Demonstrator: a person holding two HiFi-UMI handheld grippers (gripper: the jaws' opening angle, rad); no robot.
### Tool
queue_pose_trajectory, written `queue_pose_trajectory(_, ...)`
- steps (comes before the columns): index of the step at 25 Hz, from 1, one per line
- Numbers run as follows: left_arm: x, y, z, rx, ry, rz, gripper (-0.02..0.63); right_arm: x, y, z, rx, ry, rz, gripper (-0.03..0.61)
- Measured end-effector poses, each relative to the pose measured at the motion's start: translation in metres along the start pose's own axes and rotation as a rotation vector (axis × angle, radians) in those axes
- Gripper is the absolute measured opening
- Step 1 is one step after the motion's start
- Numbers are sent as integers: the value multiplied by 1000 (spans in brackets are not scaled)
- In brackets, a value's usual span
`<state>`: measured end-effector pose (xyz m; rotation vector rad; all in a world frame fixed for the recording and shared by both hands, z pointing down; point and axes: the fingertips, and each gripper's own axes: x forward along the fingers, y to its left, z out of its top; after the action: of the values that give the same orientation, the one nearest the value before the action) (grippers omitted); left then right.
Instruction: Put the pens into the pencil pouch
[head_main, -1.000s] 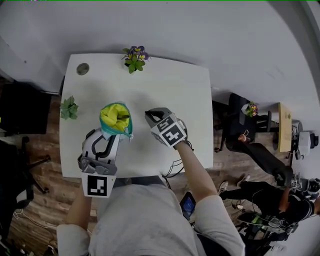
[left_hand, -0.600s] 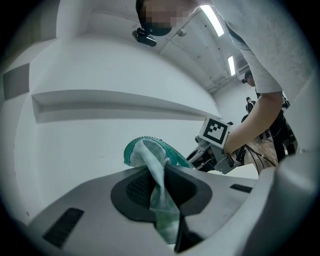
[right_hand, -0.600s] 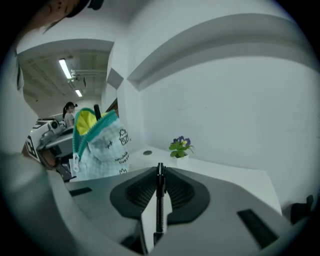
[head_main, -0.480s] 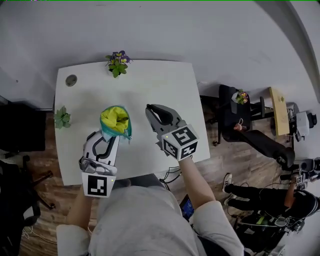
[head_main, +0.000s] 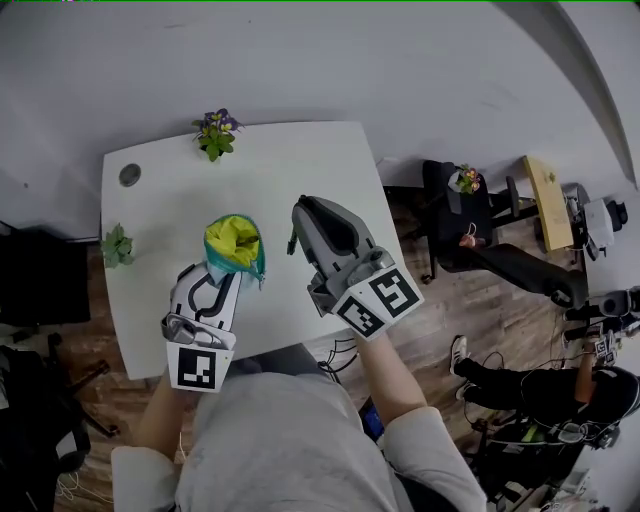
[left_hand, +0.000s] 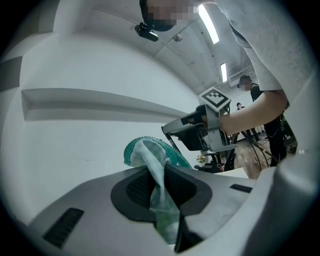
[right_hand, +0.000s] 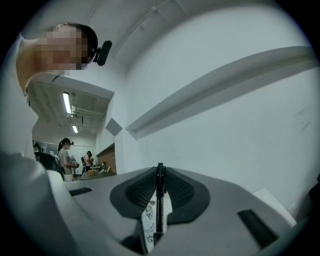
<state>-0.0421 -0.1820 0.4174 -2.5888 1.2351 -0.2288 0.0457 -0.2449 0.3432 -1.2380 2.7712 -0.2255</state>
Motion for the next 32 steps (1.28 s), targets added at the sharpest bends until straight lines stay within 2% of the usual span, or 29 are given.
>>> queue_pose_trajectory(7,1,-8,6,0,-21,-25,75,-9,30,63,1,-174,51,69)
queue_pose_trajectory(13,2,-14,10,8,-31,-44,75,-10,60,90,31,-277,132,69)
queue_pose_trajectory(20,5,-17,16,1,-46,-49,75,-10,78,86,76,-328,187,69)
queue_pose_trajectory(29,4,-16,22,2,-68,-48,75,-5,83,60,67,-279,181,69)
queue_pose_trajectory(32,4,-14,21,-4,-68,-47,75,-2,85,53,35,-257,186,69)
